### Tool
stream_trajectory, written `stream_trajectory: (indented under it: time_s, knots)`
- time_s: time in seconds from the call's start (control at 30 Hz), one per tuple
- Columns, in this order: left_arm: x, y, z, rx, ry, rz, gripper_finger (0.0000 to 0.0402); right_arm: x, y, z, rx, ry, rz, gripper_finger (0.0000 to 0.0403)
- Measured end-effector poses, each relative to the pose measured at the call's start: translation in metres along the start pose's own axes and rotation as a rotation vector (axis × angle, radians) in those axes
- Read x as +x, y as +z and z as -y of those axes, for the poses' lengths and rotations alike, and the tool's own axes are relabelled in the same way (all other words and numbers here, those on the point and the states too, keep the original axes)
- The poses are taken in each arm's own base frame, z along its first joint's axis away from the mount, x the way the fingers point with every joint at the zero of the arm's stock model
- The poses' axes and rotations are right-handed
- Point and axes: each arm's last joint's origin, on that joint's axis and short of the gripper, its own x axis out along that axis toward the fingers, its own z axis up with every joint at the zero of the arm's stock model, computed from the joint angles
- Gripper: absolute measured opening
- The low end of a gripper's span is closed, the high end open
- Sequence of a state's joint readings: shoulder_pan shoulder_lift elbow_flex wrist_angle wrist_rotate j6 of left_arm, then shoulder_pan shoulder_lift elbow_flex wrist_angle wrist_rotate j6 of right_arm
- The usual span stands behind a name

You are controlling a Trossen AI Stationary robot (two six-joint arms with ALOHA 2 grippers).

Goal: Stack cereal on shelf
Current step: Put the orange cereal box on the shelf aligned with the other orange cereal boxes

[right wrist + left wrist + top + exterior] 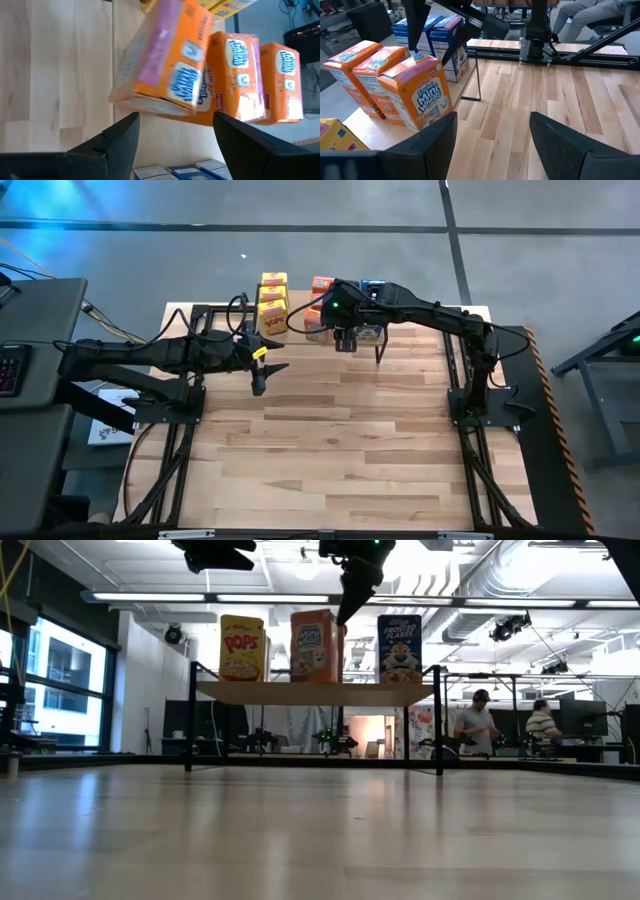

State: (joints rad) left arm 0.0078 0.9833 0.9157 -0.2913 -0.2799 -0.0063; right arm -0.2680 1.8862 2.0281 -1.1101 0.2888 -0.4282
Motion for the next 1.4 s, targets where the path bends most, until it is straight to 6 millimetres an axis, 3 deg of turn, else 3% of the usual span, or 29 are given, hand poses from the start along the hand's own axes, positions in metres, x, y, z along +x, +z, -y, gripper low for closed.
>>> stream_trajectory:
  time_s: [0.13,0.4,0.6,0.73,1.07,1.4]
  knots:
    - [0.000,0.000,0.000,0.000,0.000,0.000,0.0241,-0.005,-0.001,0.001,0.008,-0.002,-0.015,0.0246]
    - [0.000,0.000,0.000,0.000,0.001,0.000,0.0241,-0.033,0.004,0.003,0.056,-0.045,-0.010,0.0246]
    - [0.000,0.000,0.000,0.000,0.000,0.000,0.0241,-0.051,0.012,-0.013,0.055,-0.009,0.026,0.0245]
    - [0.000,0.000,0.000,0.000,0.000,0.000,0.0241,-0.054,0.013,-0.031,0.061,0.023,-0.004,0.0245]
    - [0.000,0.000,0.000,0.000,0.000,-0.001,0.0241,-0.037,0.013,-0.072,0.086,0.003,-0.074,0.0245]
    - [0.000,-0.001,-0.001,-0.092,0.019,-0.010,0.0241,0.014,0.013,-0.110,0.126,-0.014,-0.001,0.0245]
